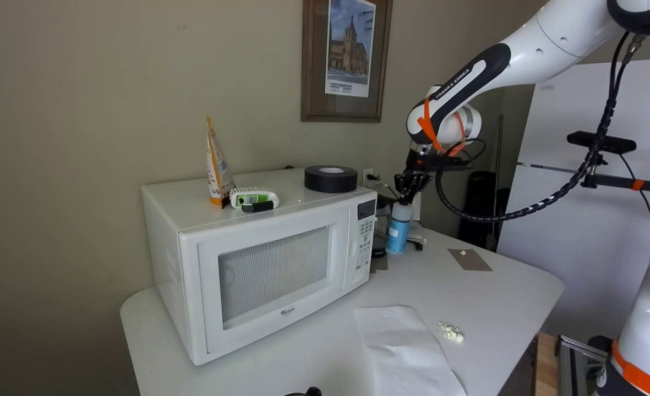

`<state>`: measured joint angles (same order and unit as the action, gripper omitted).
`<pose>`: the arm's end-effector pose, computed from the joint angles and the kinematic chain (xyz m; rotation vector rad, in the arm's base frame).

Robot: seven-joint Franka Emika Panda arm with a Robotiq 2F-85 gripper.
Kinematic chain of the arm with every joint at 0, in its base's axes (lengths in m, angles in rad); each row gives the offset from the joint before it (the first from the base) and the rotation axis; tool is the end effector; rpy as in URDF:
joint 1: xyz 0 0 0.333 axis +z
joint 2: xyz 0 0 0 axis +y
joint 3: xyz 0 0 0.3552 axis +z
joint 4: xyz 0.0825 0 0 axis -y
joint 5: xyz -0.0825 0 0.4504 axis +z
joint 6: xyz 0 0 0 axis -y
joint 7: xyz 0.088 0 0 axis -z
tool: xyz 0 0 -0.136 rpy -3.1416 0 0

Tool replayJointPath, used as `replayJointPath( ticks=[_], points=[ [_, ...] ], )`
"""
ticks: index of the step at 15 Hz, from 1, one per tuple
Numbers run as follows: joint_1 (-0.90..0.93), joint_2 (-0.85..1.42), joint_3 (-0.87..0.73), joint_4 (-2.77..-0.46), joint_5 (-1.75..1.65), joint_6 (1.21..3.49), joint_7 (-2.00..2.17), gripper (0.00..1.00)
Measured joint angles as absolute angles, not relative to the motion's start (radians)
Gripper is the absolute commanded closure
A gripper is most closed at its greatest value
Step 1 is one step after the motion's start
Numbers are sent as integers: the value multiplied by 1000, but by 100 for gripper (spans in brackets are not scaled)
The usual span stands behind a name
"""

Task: Pick up the bottle with a blue label from the microwave top and put it on the kitchen counter

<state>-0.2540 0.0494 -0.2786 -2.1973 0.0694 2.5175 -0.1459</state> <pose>0.5382 -0.3159 0.3600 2.9836 -0.6598 0.4133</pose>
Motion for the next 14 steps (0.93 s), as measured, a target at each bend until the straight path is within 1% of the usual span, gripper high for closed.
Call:
replayJointPath(
  ticks=[3,7,14],
  points=[
    [-250,111,-247,-2179,94,2576,-146,93],
    [-250,159,-217,-2142,104,2575,-146,93],
    [-264,222,-210,-2097,121,2543,-150,93]
  ],
)
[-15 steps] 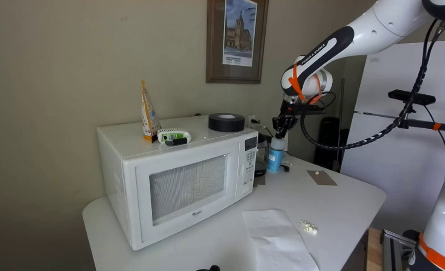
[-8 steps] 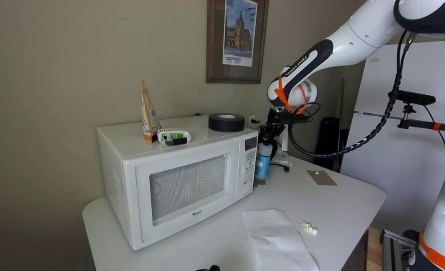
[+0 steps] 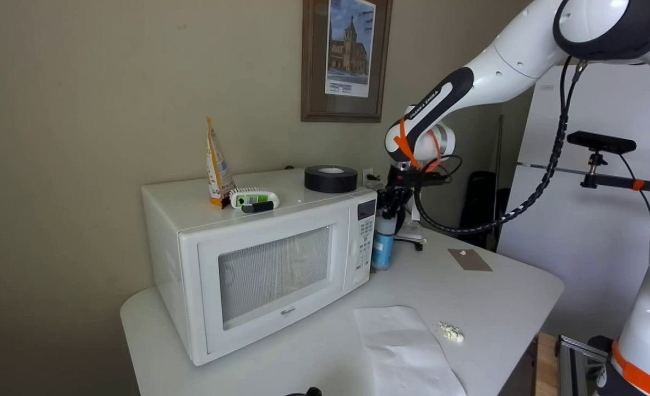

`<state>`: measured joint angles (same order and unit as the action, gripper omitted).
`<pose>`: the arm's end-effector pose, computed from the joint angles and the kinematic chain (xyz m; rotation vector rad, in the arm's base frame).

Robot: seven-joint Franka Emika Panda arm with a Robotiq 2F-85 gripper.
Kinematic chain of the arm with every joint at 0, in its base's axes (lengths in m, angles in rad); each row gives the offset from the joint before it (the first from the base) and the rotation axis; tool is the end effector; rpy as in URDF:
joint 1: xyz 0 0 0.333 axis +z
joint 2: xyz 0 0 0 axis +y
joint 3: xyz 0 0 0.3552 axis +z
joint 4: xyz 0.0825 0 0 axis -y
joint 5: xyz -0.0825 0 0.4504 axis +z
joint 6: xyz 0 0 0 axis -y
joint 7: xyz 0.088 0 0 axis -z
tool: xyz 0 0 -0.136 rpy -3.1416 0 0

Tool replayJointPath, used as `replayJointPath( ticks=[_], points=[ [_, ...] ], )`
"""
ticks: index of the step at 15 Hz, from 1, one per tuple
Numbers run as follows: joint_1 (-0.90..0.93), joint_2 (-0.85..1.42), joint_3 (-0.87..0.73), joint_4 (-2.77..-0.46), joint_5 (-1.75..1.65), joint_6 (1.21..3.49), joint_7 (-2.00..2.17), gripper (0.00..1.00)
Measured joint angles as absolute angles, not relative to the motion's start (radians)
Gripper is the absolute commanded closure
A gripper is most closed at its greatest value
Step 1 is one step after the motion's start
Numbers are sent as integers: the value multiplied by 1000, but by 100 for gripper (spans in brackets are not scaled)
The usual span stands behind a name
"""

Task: Pick up the bottle with a blue label from the microwave top and put it on the kitchen counter

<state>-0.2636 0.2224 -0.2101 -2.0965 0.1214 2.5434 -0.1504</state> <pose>0.5896 -0.2994 0.3055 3.0198 -0.6206 0.3565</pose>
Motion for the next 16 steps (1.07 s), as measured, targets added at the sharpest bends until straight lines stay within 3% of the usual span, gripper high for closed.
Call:
replayJointPath(
  ticks=[3,4,6,11,16],
  points=[
    [-273,245,-210,-2090,132,2541,-157,93],
    [-277,250,-210,-2089,132,2541,-157,45],
    [-282,256,-210,-2080,132,2538,-157,38],
    [-288,234,-209,-2068,135,2504,-167,1],
    [-291,34,-228,-2118,99,2316,-203,0]
  ],
)
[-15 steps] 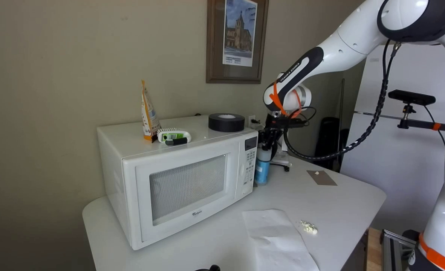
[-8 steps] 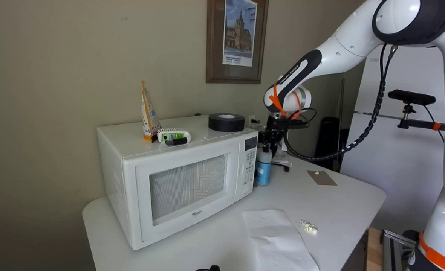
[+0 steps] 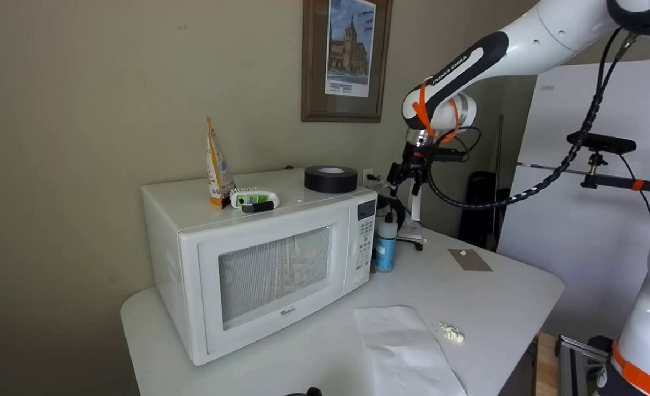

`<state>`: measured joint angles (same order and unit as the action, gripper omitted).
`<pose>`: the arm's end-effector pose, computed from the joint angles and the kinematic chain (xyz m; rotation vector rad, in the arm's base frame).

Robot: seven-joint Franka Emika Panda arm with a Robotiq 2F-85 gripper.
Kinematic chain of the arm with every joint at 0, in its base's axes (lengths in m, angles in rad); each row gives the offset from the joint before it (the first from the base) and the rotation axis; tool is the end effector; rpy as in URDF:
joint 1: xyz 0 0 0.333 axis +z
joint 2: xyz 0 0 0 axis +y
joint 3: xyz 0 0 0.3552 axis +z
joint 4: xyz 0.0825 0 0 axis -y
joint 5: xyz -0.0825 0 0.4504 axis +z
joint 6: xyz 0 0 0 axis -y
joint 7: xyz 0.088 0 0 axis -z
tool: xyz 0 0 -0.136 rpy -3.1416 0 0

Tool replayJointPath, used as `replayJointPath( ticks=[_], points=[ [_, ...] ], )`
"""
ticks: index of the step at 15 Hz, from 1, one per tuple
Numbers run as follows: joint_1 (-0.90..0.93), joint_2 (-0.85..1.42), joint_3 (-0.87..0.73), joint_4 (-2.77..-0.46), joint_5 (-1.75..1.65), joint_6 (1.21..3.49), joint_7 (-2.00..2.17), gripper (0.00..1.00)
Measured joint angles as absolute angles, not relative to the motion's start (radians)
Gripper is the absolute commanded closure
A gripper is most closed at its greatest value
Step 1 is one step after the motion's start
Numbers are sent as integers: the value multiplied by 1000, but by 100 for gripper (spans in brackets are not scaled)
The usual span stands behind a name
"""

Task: Pick up the bottle with a blue label from the microwave top and put it on the kitchen counter

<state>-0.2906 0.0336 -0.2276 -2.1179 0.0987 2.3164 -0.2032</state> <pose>0.5455 -0.3059 0.3881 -3.0669 0.5822 -0.2817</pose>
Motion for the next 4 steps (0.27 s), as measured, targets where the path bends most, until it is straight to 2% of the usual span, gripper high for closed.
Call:
replayJointPath(
  ticks=[4],
  points=[
    [-293,-193,-272,-2227,-21,2131,-354,1]
  ],
)
